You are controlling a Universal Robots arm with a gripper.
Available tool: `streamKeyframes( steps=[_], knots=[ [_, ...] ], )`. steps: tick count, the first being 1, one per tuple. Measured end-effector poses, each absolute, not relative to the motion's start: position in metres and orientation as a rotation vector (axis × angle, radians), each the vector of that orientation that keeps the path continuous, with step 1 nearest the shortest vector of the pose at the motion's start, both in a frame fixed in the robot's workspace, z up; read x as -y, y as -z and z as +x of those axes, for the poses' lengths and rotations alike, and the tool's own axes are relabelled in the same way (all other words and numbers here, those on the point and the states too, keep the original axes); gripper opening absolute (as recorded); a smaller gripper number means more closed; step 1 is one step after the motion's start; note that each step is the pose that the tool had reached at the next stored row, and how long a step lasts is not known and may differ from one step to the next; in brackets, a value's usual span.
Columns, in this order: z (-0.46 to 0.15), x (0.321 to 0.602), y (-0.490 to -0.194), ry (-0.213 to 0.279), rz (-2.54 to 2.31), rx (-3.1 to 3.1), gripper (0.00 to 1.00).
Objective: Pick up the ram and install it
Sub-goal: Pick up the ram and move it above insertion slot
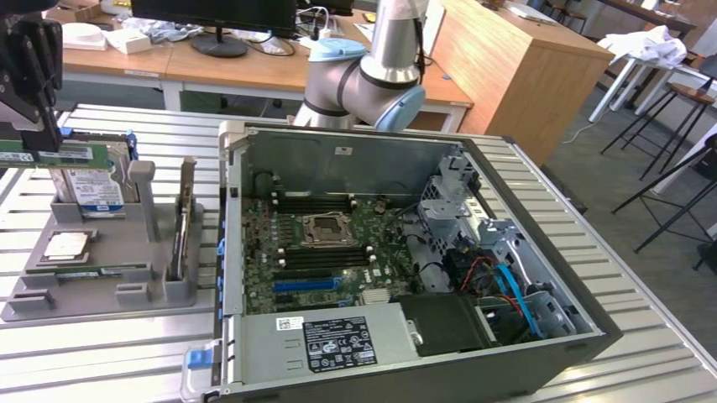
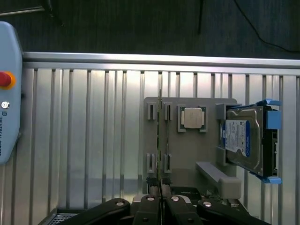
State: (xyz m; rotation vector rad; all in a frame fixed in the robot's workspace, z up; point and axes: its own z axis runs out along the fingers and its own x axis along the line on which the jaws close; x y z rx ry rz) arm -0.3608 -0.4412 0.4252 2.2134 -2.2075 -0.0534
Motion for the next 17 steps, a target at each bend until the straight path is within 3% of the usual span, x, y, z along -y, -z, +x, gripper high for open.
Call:
streamKeyframes(
  steps=[17],
  knots=[
    [-0.337,0.441,-0.425,0.053,2.213,2.207,0.11]
  ],
)
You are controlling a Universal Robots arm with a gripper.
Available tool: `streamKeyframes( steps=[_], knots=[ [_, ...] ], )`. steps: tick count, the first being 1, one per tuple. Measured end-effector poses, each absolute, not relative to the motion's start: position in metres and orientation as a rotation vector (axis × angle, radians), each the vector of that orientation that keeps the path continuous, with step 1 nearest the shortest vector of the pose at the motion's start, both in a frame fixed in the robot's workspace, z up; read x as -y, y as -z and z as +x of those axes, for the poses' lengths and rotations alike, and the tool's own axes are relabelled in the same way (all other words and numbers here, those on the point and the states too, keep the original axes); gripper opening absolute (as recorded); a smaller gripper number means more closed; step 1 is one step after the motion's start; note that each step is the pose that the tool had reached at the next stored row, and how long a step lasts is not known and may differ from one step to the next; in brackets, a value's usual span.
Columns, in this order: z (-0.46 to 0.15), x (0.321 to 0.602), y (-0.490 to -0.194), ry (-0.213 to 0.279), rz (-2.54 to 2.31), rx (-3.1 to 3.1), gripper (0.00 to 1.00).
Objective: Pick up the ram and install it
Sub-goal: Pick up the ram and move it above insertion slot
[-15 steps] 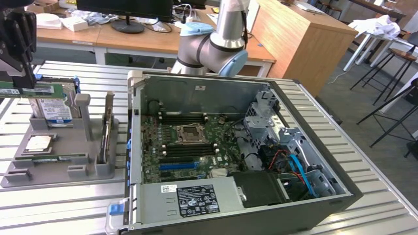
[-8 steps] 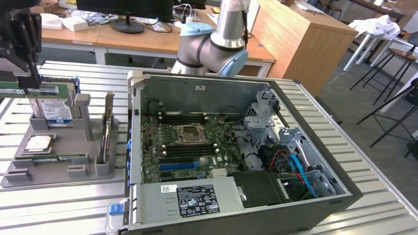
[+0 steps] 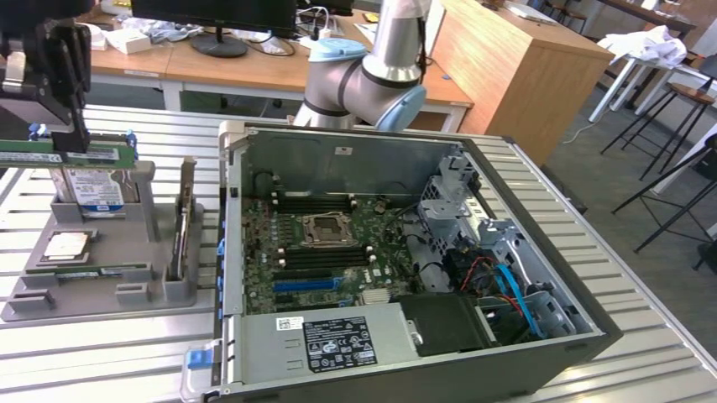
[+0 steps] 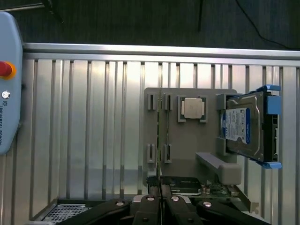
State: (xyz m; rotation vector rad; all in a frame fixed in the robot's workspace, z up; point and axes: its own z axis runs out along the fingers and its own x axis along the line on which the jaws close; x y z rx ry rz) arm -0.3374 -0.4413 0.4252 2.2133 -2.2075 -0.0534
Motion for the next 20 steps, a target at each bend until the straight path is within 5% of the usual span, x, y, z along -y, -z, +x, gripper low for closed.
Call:
streamKeyframes(
  steps=[20],
  knots=[
    [-0.293,0.441,-0.425,0.053,2.213,2.207,0.11]
  ],
)
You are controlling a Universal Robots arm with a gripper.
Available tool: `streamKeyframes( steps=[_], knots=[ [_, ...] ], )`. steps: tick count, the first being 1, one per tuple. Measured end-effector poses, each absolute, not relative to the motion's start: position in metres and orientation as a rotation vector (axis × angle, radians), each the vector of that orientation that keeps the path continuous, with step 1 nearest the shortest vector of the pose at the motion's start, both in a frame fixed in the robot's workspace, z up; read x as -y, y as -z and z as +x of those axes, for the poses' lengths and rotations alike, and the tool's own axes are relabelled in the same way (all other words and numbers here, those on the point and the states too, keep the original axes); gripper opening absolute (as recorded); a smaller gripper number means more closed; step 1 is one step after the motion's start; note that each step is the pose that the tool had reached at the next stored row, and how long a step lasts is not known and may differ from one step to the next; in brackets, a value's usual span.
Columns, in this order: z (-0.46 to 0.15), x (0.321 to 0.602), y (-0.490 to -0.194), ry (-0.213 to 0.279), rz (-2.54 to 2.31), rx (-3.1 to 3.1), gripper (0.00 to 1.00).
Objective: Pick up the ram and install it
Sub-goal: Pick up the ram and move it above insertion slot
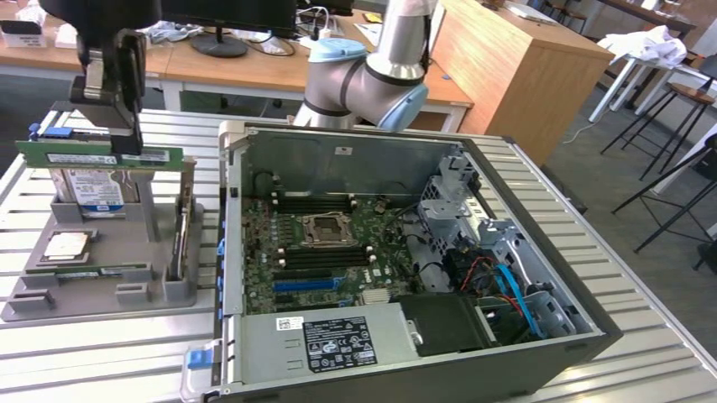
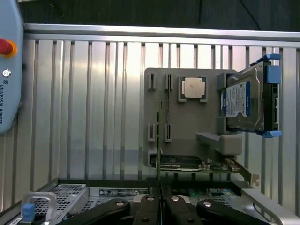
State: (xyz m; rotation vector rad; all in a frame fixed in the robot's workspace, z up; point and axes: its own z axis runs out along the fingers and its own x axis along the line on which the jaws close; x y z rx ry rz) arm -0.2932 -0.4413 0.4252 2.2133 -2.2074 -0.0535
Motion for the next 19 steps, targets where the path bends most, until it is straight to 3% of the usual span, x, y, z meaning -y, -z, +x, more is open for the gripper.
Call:
streamKeyframes(
  steps=[19],
  knots=[
    [-0.248,0.441,-0.425,0.053,2.213,2.207,0.11]
  ],
)
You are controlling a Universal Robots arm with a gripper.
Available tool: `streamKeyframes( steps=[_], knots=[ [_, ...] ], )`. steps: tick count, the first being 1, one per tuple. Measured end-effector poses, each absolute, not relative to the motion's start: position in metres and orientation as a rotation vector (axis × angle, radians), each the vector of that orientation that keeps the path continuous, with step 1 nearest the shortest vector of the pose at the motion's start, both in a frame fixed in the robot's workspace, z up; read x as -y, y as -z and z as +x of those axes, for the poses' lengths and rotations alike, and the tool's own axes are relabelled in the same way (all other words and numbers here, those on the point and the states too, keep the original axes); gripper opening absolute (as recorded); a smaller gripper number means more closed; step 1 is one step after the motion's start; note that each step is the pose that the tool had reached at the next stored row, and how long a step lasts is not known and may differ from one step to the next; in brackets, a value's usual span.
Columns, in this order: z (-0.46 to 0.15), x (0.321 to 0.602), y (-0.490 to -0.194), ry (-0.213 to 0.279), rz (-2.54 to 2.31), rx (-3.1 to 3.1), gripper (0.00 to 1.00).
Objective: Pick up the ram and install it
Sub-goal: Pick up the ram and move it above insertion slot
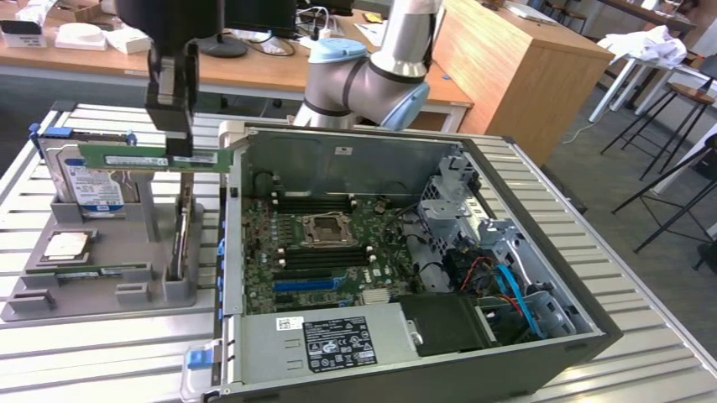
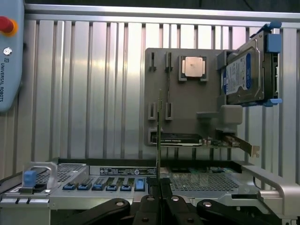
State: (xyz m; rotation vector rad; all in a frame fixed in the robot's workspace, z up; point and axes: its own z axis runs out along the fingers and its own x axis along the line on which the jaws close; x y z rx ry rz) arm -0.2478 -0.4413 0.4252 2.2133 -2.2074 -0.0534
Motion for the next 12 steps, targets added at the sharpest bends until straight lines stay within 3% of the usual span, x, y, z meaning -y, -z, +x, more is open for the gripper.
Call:
streamKeyframes(
  steps=[12],
  knots=[
    [-0.219,0.441,-0.425,0.053,2.213,2.208,0.11]
  ],
)
